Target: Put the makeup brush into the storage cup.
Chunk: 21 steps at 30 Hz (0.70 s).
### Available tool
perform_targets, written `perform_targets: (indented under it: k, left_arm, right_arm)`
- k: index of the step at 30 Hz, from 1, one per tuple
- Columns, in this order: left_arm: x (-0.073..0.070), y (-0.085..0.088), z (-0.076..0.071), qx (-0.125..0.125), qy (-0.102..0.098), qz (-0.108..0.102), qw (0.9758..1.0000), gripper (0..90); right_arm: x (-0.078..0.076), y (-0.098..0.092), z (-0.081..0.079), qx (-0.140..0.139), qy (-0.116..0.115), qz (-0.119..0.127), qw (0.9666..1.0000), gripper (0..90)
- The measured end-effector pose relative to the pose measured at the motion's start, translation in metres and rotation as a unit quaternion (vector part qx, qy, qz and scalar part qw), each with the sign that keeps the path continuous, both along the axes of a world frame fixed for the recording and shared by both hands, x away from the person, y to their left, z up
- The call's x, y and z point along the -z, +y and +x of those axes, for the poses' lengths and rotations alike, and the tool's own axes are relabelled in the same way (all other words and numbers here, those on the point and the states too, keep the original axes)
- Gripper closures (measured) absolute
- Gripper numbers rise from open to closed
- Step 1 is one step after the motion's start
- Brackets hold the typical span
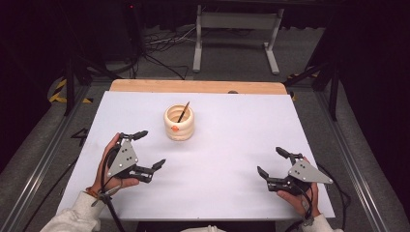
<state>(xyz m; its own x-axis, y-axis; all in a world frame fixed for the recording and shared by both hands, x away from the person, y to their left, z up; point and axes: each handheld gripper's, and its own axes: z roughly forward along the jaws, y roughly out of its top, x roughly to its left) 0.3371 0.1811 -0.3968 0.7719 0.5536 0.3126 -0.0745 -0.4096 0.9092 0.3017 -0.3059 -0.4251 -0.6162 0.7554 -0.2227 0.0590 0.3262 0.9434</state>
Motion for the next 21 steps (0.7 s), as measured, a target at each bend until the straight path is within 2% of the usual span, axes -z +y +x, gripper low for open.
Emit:
perform_targets:
  k: [4,10,13,14,16,18,21]
  left_arm:
    - [0.004,0.003,-0.001,-0.002,0.01,-0.001,0.9999,3.7]
    - [0.012,0.007,-0.004,-0.007,0.02,0.013,0.9997,3.8]
    - [0.016,0.01,-0.004,-0.01,0.023,0.01,0.9996,4.1]
    - [0.019,0.011,-0.004,-0.011,0.03,0.004,0.9995,4.1]
    - [0.023,0.013,-0.006,-0.015,0.029,0.007,0.9994,4.2]
    - [0.029,0.016,-0.006,-0.014,0.045,0.002,0.9989,4.8]
    - [0.034,0.019,-0.007,-0.017,0.049,0.005,0.9986,4.6]
  right_arm:
    - [0.0,0.0,-0.001,0.0,-0.001,0.0,1.0,12.0]
    - [0.001,0.0,0.001,0.0,0.002,0.001,1.0,12.0]
    - [0.001,0.0,0.0,0.001,0.002,-0.001,1.0,11.9]
    - [0.001,0.0,0.0,0.001,0.001,-0.003,1.0,12.0]
    - [0.001,0.0,0.0,0.0,0.002,-0.002,1.0,12.0]
    - [0.001,0.0,0.0,-0.001,0.001,-0.003,1.0,11.9]
    - [0.002,0.0,0.0,-0.001,0.0,-0.002,1.0,12.0]
